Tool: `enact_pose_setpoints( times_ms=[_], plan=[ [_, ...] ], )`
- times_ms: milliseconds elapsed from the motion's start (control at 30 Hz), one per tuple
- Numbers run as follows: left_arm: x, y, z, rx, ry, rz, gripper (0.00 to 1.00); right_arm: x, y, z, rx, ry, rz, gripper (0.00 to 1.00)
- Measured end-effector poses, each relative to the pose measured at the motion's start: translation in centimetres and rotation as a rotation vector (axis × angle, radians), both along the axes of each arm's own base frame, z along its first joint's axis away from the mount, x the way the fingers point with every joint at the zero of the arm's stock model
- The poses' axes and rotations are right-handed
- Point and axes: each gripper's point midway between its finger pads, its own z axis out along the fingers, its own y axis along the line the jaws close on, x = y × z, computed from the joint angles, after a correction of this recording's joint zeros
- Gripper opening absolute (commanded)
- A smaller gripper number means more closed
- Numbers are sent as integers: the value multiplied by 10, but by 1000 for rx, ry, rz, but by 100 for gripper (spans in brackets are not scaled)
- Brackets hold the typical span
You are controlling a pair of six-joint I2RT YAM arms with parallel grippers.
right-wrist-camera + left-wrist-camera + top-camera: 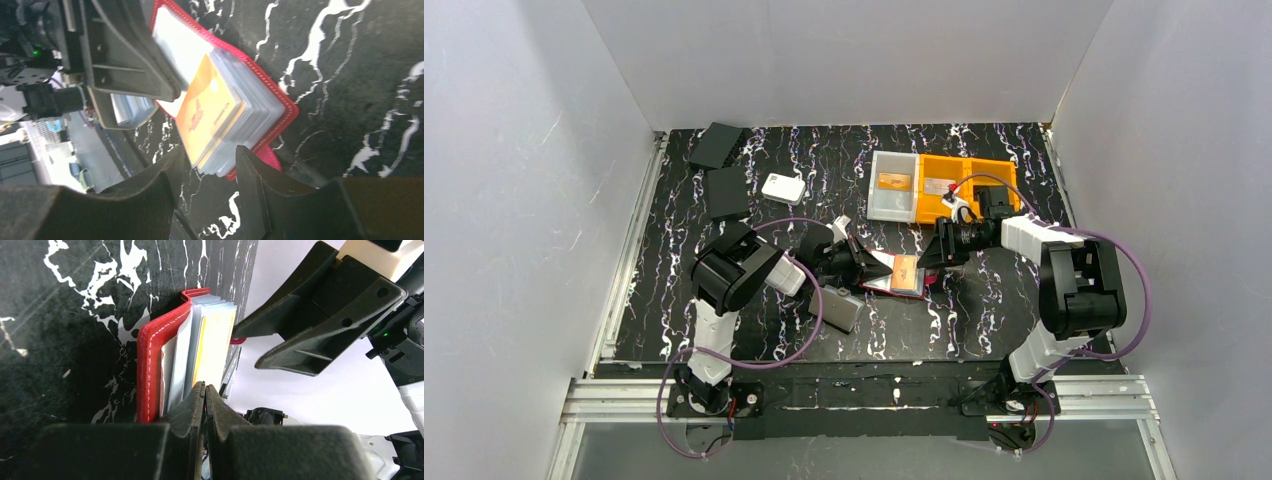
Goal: Take the credit cards out of the card holder
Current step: Remove the credit card from the card holder.
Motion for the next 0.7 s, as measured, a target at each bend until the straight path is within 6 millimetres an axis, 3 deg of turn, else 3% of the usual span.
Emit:
enact_pose_setpoints(
  times_ms=[300,700],
  plan=[
    [-1,3,-6,22,8,1,3,-17,17,-1,103,81,56,51],
    [-2,5,-17,37,30,0,3,-23,23,-6,136,135,70,51]
  ],
)
